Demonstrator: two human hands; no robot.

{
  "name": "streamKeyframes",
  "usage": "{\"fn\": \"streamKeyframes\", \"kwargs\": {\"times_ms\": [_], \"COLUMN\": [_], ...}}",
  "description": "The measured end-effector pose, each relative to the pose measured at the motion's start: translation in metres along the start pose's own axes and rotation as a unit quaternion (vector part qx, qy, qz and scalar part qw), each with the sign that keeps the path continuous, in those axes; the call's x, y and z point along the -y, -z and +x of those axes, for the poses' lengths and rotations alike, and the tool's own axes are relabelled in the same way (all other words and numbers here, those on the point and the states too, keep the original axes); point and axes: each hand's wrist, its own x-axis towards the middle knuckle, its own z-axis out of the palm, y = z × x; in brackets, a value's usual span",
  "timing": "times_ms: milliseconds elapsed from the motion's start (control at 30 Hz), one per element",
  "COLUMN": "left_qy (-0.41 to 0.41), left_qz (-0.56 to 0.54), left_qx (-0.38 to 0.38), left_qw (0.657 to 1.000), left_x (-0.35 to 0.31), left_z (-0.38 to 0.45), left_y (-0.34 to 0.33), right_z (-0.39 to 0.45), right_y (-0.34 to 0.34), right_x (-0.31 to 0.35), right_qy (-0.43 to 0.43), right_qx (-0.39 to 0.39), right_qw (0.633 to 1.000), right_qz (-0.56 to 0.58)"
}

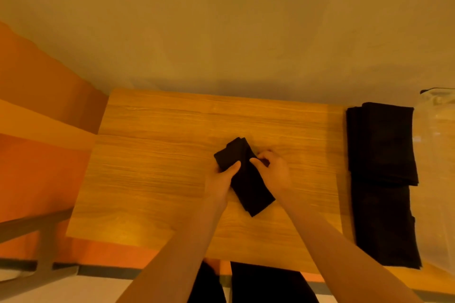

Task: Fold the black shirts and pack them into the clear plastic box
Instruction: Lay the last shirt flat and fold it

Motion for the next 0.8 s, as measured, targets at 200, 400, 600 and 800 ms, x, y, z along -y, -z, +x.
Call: {"fn": "streamKeyframes", "kwargs": {"times_ms": [200,400,600,800], "left_qy": [-0.008,0.009,0.022,0.029], "left_qz": [-0.038,-0.064,-0.026,0.037], "left_qx": [0.080,0.206,0.291,0.363], "left_qw": [0.996,0.976,0.956,0.931], "left_x": [-0.019,-0.031,-0.021,0.012], "left_z": [-0.011,-0.034,-0.069,-0.095], "left_y": [-0.008,-0.011,-0.036,-0.088], "right_z": [-0.017,-0.051,-0.121,-0.175], "right_y": [0.012,0.047,0.085,0.121], "right_x": [-0.007,-0.003,-0.026,-0.056], "right_qy": [-0.102,-0.159,-0.154,-0.143], "right_qx": [0.066,0.205,0.119,-0.065], "right_qw": [0.949,0.818,0.802,0.816], "right_qz": [0.292,0.514,0.565,0.556]}}
